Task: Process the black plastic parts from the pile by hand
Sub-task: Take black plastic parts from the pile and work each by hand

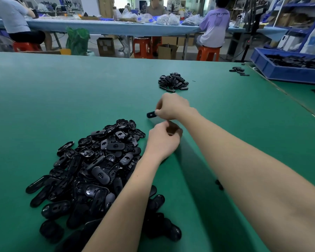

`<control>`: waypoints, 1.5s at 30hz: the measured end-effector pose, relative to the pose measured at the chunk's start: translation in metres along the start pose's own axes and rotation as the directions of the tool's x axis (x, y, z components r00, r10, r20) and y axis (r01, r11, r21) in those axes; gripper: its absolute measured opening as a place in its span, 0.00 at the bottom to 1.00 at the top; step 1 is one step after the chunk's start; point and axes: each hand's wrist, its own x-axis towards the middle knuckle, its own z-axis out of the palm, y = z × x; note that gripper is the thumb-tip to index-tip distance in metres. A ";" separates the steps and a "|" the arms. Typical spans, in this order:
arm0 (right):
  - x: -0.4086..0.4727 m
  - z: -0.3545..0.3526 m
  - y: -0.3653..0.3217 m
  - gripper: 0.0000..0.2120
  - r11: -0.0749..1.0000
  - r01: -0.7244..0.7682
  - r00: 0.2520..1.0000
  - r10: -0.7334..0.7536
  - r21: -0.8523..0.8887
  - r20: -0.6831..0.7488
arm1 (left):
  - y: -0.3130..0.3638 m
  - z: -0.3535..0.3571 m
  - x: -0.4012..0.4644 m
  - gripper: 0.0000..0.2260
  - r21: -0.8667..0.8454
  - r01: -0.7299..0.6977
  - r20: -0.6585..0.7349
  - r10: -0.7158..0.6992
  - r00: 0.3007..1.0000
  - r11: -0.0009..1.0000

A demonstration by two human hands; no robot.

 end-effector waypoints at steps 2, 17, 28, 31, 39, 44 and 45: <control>-0.012 -0.008 0.025 0.09 0.996 -0.069 0.998 0.068 0.050 0.010 | -0.002 0.000 0.000 0.03 -0.086 -0.028 -0.092 0.020 0.996 0.996; -0.113 -0.026 0.106 0.04 0.925 -0.132 0.988 0.095 0.356 0.120 | 0.003 0.001 -0.003 0.06 -0.409 0.087 0.136 -0.034 0.990 0.909; -0.127 -0.028 0.116 0.05 0.957 -0.255 0.959 0.233 0.136 0.158 | 0.008 0.001 -0.005 0.13 -0.489 0.136 0.170 -0.059 0.984 0.862; -0.126 -0.026 0.115 0.05 0.960 -0.223 0.972 0.205 0.167 0.118 | 0.008 0.001 -0.005 0.13 -0.494 0.131 0.171 -0.051 0.984 0.860; -0.125 -0.016 0.094 0.06 0.658 -0.114 0.990 0.137 0.744 0.031 | 0.009 0.002 -0.005 0.11 -0.533 0.148 0.187 -0.054 0.981 0.833; -0.126 -0.014 0.088 0.05 0.579 -0.151 0.984 0.169 0.801 0.064 | 0.008 0.000 -0.003 0.09 -0.477 0.166 0.166 -0.098 0.981 0.863; -0.126 -0.014 0.087 0.05 0.572 -0.161 0.981 0.185 0.805 0.065 | 0.008 0.000 -0.003 0.09 -0.483 0.177 0.162 -0.112 0.980 0.857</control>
